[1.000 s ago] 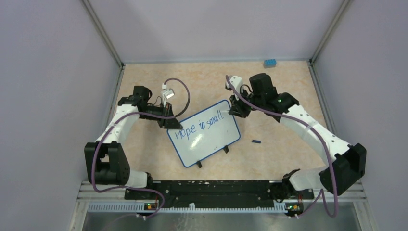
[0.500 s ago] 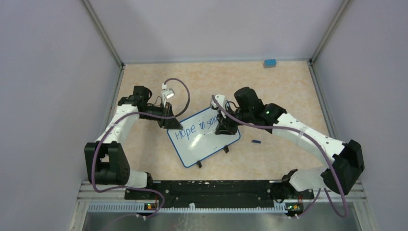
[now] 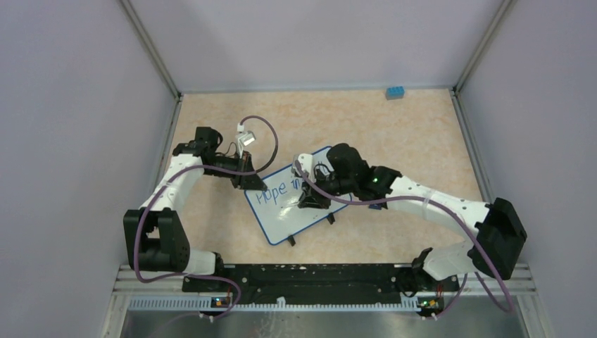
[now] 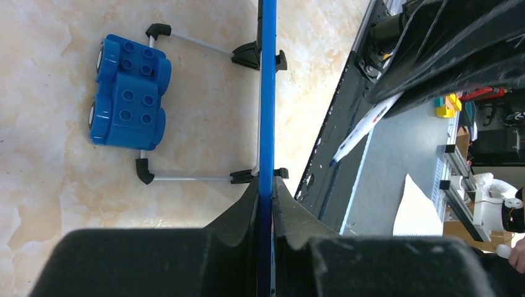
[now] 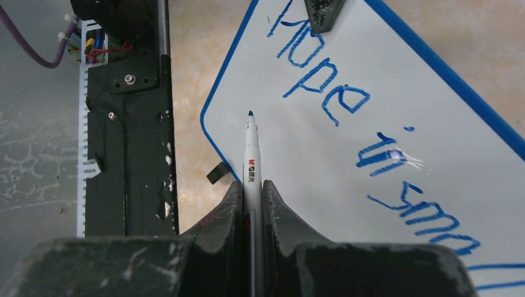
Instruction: Write a sentence on the whiteboard
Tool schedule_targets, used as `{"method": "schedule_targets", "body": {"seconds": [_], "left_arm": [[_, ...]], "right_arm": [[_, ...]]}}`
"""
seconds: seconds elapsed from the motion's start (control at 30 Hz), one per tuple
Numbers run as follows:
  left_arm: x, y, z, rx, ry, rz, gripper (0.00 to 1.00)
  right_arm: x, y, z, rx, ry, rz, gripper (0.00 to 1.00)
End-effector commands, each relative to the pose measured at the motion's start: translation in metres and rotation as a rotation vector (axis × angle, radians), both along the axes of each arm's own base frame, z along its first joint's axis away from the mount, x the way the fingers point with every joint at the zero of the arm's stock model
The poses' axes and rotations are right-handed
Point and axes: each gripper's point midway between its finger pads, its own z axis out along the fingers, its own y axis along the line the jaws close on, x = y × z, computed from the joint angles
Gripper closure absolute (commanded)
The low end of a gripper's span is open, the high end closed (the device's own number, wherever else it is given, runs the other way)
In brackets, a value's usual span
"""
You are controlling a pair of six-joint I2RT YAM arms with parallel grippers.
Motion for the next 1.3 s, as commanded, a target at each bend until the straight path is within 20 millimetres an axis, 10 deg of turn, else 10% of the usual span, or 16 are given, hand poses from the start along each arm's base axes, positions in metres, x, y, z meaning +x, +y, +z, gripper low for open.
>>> {"method": "schedule_targets", "body": {"seconds": [0.0,1.27], "left_arm": [[-0.001,-0.002,0.004,-0.012,-0.029,-0.008,0.88],[-0.001,-0.001,0.003,-0.009,-0.027,-0.007,1.0]], "right_arm": [[-0.005,0.022,0.001,0.042,-0.071,0.019,1.0],[0.009,0.02,-0.042,-0.131,-0.163,-0.079,1.0]]}}
